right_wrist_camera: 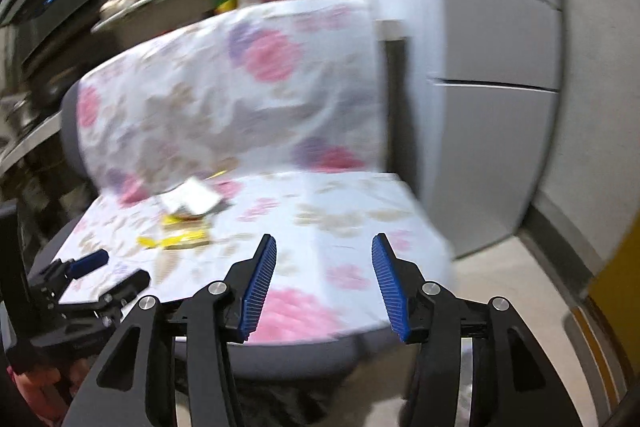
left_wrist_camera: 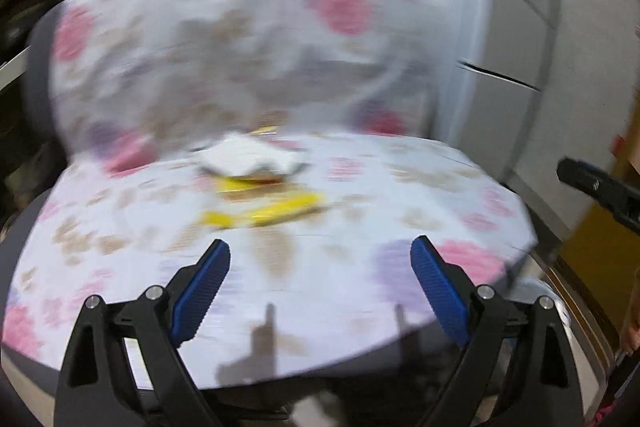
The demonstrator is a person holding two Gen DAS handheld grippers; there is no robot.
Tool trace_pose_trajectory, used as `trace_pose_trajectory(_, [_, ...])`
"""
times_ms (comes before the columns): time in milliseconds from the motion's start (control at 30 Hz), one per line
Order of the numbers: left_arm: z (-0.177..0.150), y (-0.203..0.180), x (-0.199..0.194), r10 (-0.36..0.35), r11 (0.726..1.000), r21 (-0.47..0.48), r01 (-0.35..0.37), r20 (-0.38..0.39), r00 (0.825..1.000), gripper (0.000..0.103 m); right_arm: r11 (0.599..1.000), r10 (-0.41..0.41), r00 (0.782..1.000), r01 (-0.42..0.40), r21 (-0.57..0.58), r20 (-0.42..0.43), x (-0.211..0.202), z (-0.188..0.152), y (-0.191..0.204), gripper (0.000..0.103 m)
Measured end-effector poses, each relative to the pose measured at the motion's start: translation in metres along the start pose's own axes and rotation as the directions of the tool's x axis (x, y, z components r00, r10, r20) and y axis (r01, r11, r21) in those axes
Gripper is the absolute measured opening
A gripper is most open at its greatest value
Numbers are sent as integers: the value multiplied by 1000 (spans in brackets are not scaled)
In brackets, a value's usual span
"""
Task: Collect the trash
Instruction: 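Move both open grippers back over the chair, then grasp the grey-edged white cloth with the right gripper and lift it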
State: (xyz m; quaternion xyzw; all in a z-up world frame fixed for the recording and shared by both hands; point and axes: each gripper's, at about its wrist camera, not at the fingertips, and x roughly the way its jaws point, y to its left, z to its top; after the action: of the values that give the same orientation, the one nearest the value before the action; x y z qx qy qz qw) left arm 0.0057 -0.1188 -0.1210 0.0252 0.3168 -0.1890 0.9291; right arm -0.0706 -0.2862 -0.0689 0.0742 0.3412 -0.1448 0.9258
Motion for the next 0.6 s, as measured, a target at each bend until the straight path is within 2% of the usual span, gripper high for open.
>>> trace_pose_trajectory(167, [16, 68, 10, 139, 985, -105, -139, -8, 990, 89, 991, 88, 994, -94, -94, -64, 61, 20, 45, 51])
trace_pose_trajectory(233, [21, 83, 15, 167, 978, -122, -167, -13, 986, 89, 985, 110, 990, -121, -119, -92, 85, 26, 62, 51])
trace_pose_trajectory(333, [29, 101, 25, 195, 971, -136, -197, -27, 981, 89, 978, 123, 983, -143, -150, -133, 120, 34, 83, 51])
trace_pose_trajectory(467, [38, 116, 42, 211, 967, -136, -215, -44, 976, 89, 970, 189, 958, -217, -111, -216, 175, 43, 101, 50])
trace_pose_trajectory(600, [43, 120, 60, 209, 968, -129, -216, -66, 976, 89, 965, 220, 937, -249, -79, -273, 221, 50, 110, 52])
